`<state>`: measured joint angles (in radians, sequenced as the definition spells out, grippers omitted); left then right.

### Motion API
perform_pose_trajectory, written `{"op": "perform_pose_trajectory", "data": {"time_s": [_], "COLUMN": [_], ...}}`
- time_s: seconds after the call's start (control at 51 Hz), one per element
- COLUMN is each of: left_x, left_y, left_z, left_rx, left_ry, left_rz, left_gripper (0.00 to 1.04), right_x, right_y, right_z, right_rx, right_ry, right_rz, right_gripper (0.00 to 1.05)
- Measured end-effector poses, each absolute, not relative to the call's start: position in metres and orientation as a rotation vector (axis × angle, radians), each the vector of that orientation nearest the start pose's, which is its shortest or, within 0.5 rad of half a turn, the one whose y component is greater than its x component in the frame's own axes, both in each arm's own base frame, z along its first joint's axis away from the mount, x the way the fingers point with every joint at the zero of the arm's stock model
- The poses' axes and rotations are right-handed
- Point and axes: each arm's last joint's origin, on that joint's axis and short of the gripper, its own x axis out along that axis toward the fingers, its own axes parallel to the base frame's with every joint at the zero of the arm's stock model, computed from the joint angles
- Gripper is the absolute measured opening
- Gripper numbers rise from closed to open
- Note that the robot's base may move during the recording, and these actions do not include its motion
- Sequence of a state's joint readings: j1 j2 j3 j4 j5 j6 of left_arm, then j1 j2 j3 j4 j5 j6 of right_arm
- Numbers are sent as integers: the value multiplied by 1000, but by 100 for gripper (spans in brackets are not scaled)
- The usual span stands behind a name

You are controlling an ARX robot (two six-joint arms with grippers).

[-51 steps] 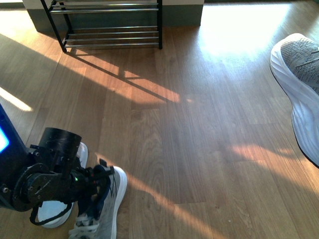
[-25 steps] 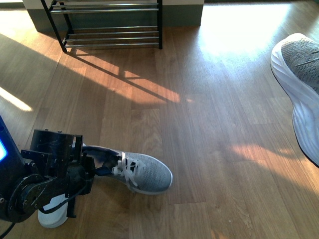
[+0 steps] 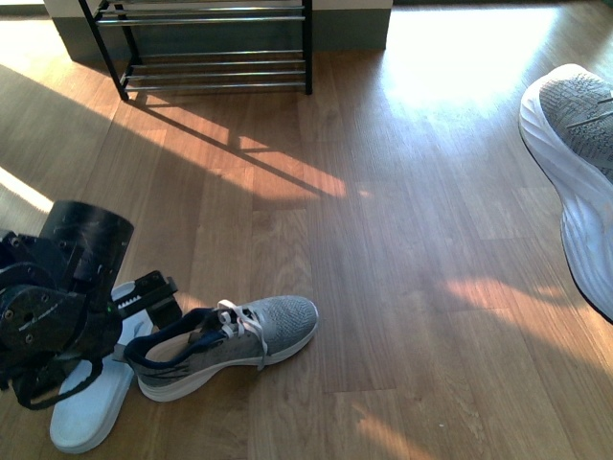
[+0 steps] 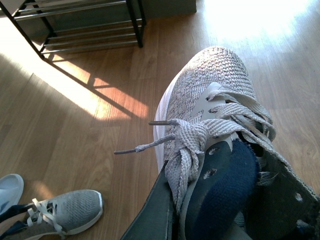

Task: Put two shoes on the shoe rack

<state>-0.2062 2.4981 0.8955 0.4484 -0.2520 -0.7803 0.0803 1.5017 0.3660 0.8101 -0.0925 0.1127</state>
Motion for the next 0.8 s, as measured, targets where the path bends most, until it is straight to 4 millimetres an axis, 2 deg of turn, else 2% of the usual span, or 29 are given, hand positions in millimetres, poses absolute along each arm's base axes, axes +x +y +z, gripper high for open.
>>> {"op": "perform_pose_trajectory", "data": {"time_s": [0.118,0.255,0.314,0.51,0.804], "left_x": [325,318,314,306,314], "left_y": [-73,-88,-94,-97,-109], "left_z": [-54,-57,-62,-77,-110], "left_rx": [-8,403,530,720,763], "left_ry": [1043,1114,1135,1169,1219], "left_rz": [205,-123,-222,-332,-405], "left_gripper": [95,95,95,95,95], "right_x": [250,250,250,250,250], "right_y": [23,23,23,23,23], "right_z": [139,139,139,139,139], "right_rx": [114,113,113,113,113], "right_ry": [335,335,335,335,335], "right_rz": [153,153,153,153,153], "right_gripper": [1,1,1,1,1]}}
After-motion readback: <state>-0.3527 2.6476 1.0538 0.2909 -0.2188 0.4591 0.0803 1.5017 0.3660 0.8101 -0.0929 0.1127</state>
